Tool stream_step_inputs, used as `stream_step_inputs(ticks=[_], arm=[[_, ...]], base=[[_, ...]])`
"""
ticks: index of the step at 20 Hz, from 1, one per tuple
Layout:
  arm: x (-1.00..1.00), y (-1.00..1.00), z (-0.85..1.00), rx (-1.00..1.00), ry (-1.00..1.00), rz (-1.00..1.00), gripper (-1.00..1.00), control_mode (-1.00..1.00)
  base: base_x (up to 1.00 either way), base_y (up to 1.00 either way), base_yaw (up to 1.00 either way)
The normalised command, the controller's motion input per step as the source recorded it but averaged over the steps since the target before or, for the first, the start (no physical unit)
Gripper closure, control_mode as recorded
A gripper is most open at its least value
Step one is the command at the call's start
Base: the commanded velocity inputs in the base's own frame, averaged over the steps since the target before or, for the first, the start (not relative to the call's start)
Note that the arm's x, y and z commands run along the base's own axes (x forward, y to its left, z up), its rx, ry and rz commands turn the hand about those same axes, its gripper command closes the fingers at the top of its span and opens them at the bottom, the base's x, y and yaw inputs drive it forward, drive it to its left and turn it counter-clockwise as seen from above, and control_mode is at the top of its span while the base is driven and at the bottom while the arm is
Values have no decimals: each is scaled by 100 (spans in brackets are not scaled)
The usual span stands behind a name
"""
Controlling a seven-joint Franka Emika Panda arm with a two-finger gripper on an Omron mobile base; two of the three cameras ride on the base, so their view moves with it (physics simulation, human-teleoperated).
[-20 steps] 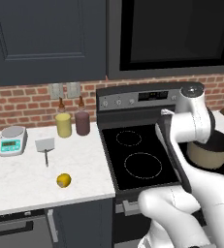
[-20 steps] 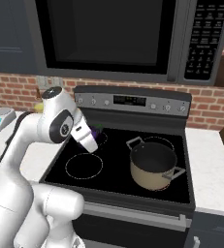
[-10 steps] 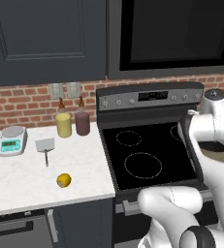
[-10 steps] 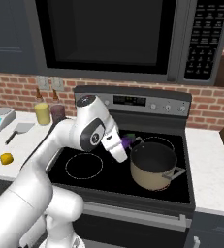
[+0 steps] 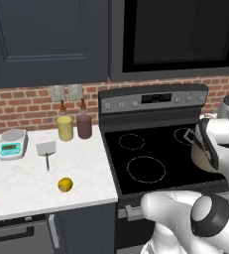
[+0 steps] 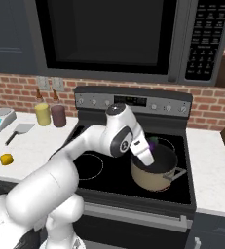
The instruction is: Put the lemon and eggplant in the pot. Retrieve the spatula and lightly stir the vegetables in the pot.
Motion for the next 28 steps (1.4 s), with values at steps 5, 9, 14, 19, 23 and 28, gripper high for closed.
stream_step_inputs(ticks=[5,9,14,19,23,28], arm=[[40,-16,-41,0,0,9,100,-100],[33,0,-48,0,2,9,100,-100],[31,-13,-45,0,4,8,100,-100],[26,-41,-29,0,4,4,100,-100],[23,-35,-28,0,7,3,100,-100],[18,-14,-25,0,8,5,-100,-100]], base=[[0,0,0],[0,0,0],[0,0,0],[0,0,0],[0,0,0],[0,0,0]])
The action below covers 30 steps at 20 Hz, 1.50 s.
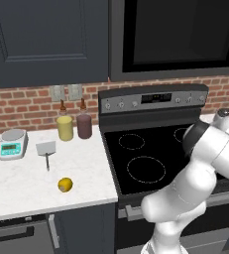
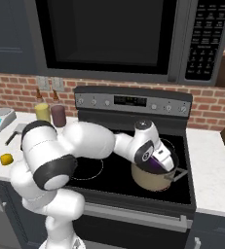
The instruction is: Put the lemon and eggplant in the pot. Retrieve the spatula and lightly stir the vegetables in the pot.
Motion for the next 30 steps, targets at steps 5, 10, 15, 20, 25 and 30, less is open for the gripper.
stream_step_inputs(ticks=[5,10,15,20,25,30], arm=[[14,0,-15,0,5,7,-100,-100],[1,0,-1,0,1,8,-100,-100],[-25,0,2,0,0,7,-100,-100],[-59,1,29,0,-8,4,-100,-100],[-56,25,88,0,-20,1,-100,-100],[-37,77,100,0,-21,0,-100,-100]], base=[[0,0,0],[0,0,0],[0,0,0],[0,0,0],[0,0,0],[0,0,0]])
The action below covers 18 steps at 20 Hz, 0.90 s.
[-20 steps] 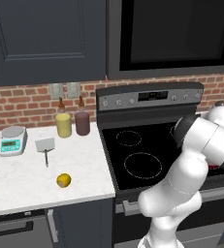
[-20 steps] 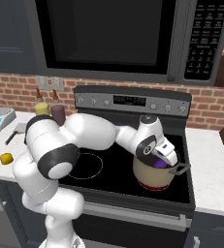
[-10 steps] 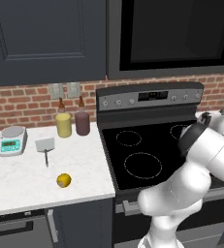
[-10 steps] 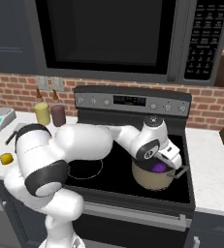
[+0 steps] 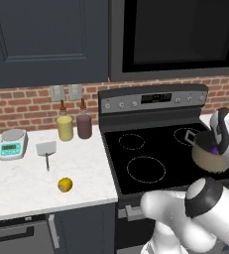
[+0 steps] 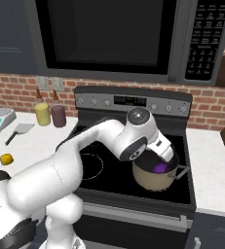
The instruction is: Put the lemon and eggplant in the pot. Retrieve the spatula and lightly stir the vegetables in the pot.
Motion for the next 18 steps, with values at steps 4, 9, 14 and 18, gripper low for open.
stream_step_inputs(ticks=[4,9,14,18], arm=[[-36,100,89,-4,-13,1,-100,-100],[-43,100,42,-11,-1,8,-100,-100],[-43,100,36,-11,0,11,-100,-100],[-46,100,37,-7,0,13,-100,-100]], base=[[0,0,0],[0,0,0],[0,0,0],[0,0,0]])
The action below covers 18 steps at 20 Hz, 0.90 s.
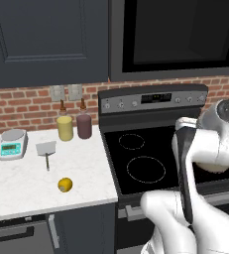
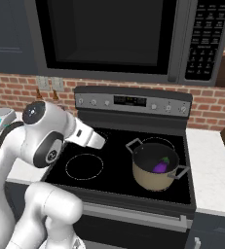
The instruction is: Put the lemon and eggplant in the pot. Retrieve the spatula and lightly stir the vegetables in the pot.
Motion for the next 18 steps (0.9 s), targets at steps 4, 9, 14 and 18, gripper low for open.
stream_step_inputs(ticks=[4,9,14,18], arm=[[-39,100,35,-5,2,14,-100,-100],[-29,100,16,-2,7,16,-100,-100],[-15,100,0,2,21,18,-100,-100],[-6,100,0,7,24,18,-100,-100]], base=[[0,0,0],[0,0,0],[0,0,0],[0,0,0]])
